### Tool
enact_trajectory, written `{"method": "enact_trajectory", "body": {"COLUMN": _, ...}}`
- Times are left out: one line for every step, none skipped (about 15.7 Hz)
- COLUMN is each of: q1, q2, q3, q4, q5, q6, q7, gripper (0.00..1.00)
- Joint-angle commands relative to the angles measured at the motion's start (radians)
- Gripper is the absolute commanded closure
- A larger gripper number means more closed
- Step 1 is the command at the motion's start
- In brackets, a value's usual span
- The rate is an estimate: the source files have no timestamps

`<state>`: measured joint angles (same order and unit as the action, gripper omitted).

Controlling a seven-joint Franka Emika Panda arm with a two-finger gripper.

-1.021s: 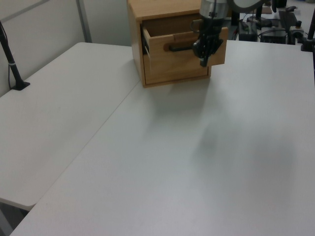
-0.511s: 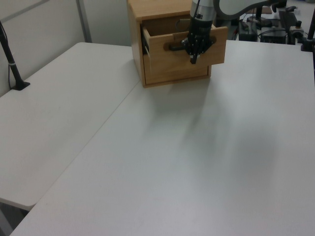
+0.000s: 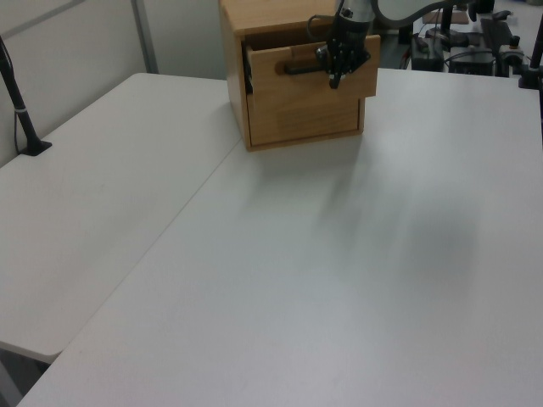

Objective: Close the drawer by sliding it
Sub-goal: 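Push the drawer front with the gripper into the wooden cabinet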

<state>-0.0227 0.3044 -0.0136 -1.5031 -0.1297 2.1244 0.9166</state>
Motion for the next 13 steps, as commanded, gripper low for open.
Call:
{"method": "enact_trajectory", "body": {"q1": -0.017, "q2": 0.036, "q3": -0.037, "q4": 0.014, "q5": -0.031, "q6": 0.116, "q7": 0.019, "gripper": 1.0}}
{"method": "enact_trajectory", "body": {"q1": -0.028, "q2": 0.041, "q3": -0.037, "q4": 0.014, "q5": -0.034, "q6": 0.15, "q7": 0.019, "gripper": 1.0}}
{"method": "enact_trajectory", "body": {"q1": -0.034, "q2": 0.047, "q3": -0.038, "q4": 0.014, "q5": -0.044, "q6": 0.187, "q7": 0.019, "gripper": 1.0}}
{"method": "enact_trajectory", "body": {"q1": -0.039, "q2": 0.048, "q3": -0.04, "q4": 0.015, "q5": -0.054, "q6": 0.218, "q7": 0.019, "gripper": 1.0}}
{"method": "enact_trajectory", "body": {"q1": -0.048, "q2": 0.05, "q3": -0.04, "q4": 0.017, "q5": -0.07, "q6": 0.239, "q7": 0.018, "gripper": 1.0}}
{"method": "enact_trajectory", "body": {"q1": -0.059, "q2": 0.055, "q3": -0.039, "q4": 0.018, "q5": -0.089, "q6": 0.255, "q7": 0.019, "gripper": 1.0}}
{"method": "enact_trajectory", "body": {"q1": -0.063, "q2": 0.062, "q3": -0.04, "q4": 0.02, "q5": -0.102, "q6": 0.272, "q7": 0.019, "gripper": 1.0}}
{"method": "enact_trajectory", "body": {"q1": -0.069, "q2": 0.067, "q3": -0.04, "q4": 0.02, "q5": -0.103, "q6": 0.288, "q7": 0.019, "gripper": 1.0}}
{"method": "enact_trajectory", "body": {"q1": -0.071, "q2": 0.068, "q3": -0.04, "q4": 0.02, "q5": -0.105, "q6": 0.304, "q7": 0.019, "gripper": 1.0}}
{"method": "enact_trajectory", "body": {"q1": -0.074, "q2": 0.068, "q3": -0.04, "q4": 0.02, "q5": -0.107, "q6": 0.31, "q7": 0.019, "gripper": 1.0}}
{"method": "enact_trajectory", "body": {"q1": -0.082, "q2": 0.07, "q3": -0.04, "q4": 0.02, "q5": -0.114, "q6": 0.312, "q7": 0.019, "gripper": 1.0}}
{"method": "enact_trajectory", "body": {"q1": -0.082, "q2": 0.07, "q3": -0.04, "q4": 0.02, "q5": -0.117, "q6": 0.315, "q7": 0.021, "gripper": 1.0}}
{"method": "enact_trajectory", "body": {"q1": -0.083, "q2": 0.07, "q3": -0.04, "q4": 0.02, "q5": -0.117, "q6": 0.325, "q7": 0.021, "gripper": 1.0}}
